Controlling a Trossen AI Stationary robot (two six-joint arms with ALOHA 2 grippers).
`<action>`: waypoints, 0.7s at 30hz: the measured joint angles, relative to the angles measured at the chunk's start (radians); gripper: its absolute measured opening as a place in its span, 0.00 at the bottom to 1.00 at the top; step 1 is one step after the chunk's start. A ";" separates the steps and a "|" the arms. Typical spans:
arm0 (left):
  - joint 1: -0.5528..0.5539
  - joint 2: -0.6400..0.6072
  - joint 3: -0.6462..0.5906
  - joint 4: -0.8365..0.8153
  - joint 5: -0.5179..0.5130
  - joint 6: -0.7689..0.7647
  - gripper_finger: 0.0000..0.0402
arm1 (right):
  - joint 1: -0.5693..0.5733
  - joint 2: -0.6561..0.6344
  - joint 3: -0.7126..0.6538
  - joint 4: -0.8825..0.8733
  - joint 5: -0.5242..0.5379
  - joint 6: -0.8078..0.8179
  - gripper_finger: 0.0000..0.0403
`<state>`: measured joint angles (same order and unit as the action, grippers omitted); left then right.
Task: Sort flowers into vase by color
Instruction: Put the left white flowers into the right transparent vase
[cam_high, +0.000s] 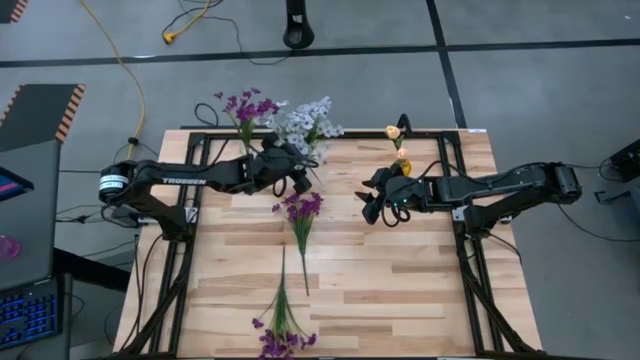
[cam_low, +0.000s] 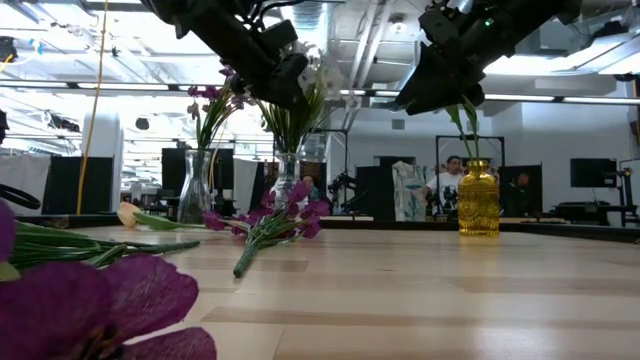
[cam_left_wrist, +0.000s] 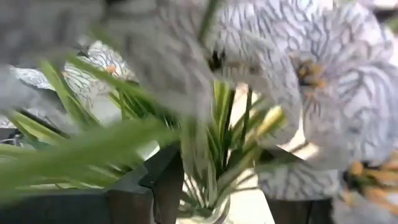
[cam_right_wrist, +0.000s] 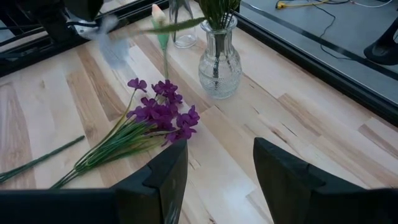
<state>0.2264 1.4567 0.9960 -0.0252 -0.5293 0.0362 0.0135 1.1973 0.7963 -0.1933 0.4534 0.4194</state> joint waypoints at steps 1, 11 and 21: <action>0.000 0.000 0.008 -0.026 -0.001 0.009 0.45 | 0.000 0.000 0.000 0.000 0.000 0.000 0.52; 0.000 0.000 0.106 -0.228 -0.003 0.073 0.46 | 0.000 0.000 0.000 0.000 0.000 0.000 0.52; -0.001 0.000 0.178 -0.498 -0.005 0.038 0.45 | 0.000 0.000 0.000 0.000 -0.006 0.000 0.52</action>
<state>0.2254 1.4563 1.1743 -0.5227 -0.5339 0.0744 0.0135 1.1973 0.7963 -0.1936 0.4470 0.4195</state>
